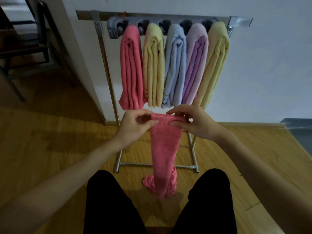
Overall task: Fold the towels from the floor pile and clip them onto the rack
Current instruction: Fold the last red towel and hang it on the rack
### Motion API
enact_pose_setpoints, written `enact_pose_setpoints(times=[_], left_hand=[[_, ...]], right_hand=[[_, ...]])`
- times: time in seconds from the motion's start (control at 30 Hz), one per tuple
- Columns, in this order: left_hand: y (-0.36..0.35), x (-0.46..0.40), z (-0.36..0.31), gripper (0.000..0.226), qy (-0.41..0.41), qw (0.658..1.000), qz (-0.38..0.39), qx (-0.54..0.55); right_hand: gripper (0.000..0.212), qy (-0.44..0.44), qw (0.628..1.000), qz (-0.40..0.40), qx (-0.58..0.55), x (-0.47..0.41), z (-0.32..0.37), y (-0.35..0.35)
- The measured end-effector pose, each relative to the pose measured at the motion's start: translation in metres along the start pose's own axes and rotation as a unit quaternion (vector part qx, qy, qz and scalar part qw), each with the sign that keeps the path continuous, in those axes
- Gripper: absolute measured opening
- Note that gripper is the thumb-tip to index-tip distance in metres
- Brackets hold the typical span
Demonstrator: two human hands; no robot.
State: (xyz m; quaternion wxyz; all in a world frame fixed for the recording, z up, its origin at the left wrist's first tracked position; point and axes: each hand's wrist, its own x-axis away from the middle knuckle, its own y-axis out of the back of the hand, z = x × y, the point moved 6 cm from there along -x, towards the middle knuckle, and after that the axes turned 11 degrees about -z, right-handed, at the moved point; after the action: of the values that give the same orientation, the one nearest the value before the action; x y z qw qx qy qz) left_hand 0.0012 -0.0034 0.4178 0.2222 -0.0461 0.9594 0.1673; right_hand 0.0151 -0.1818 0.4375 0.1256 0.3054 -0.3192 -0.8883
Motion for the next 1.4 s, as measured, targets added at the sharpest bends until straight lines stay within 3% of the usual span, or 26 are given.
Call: enact_pose_setpoints(times=[0.1, 0.17, 0.3, 0.4, 0.57, 0.77, 0.83, 0.97, 1.03, 1.13, 1.23, 1.4], left_hand=[[-0.006, -0.006, -0.013, 0.018, -0.044, 0.999, 0.0, -0.012], [-0.007, -0.009, -0.019, 0.021, -0.057, 0.998, -0.004, -0.01], [0.003, -0.005, -0.019, 0.022, -0.046, 0.999, -0.018, 0.014], [0.018, 0.008, 0.006, 0.03, 0.008, 1.0, -0.014, 0.022], [0.02, 0.059, 0.108, 0.041, 0.166, 0.979, 0.083, -0.08], [-0.008, 0.103, 0.187, 0.057, 0.228, 0.962, 0.115, -0.091], [-0.022, 0.109, 0.198, 0.047, 0.265, 0.953, 0.122, -0.075], [-0.047, 0.111, 0.206, 0.01, 0.318, 0.937, 0.141, -0.039], [-0.051, 0.108, 0.209, 0.006, 0.34, 0.93, 0.139, -0.016], [-0.041, 0.088, 0.207, 0.014, 0.357, 0.924, 0.137, -0.016], [-0.026, 0.05, 0.175, 0.041, 0.3, 0.935, 0.184, -0.042], [-0.014, -0.015, 0.08, 0.026, 0.151, 0.946, 0.271, -0.09]], right_hand=[[0.029, -0.008, 1.0, 0.024, -0.002, -0.001, 0.0, 0.001], [0.009, -0.003, 0.999, 0.04, -0.003, -0.002, 0.0, -0.001], [0.01, 0.012, 1.0, 0.017, -0.016, -0.01, 0.0, -0.007], [0.012, 0.011, 0.999, 0.015, -0.038, -0.015, 0.005, -0.019], [0.012, 0.02, 0.998, 0.019, -0.064, -0.021, 0.012, -0.041], [0.015, 0.015, 0.996, 0.008, -0.086, -0.029, 0.017, -0.046], [0.019, 0.002, 0.996, -0.009, -0.084, -0.028, 0.014, -0.043], [0.019, -0.071, 0.987, -0.111, -0.09, -0.019, -0.006, -0.025], [0.026, -0.124, 0.97, -0.198, -0.073, -0.011, -0.028, -0.012], [0.028, -0.272, 0.91, -0.299, -0.092, 0.016, -0.082, -0.002], [0.022, -0.372, 0.881, -0.289, -0.049, 0.05, -0.133, -0.01], [0.013, -0.467, 0.87, -0.157, 0.012, 0.09, -0.182, -0.053]])
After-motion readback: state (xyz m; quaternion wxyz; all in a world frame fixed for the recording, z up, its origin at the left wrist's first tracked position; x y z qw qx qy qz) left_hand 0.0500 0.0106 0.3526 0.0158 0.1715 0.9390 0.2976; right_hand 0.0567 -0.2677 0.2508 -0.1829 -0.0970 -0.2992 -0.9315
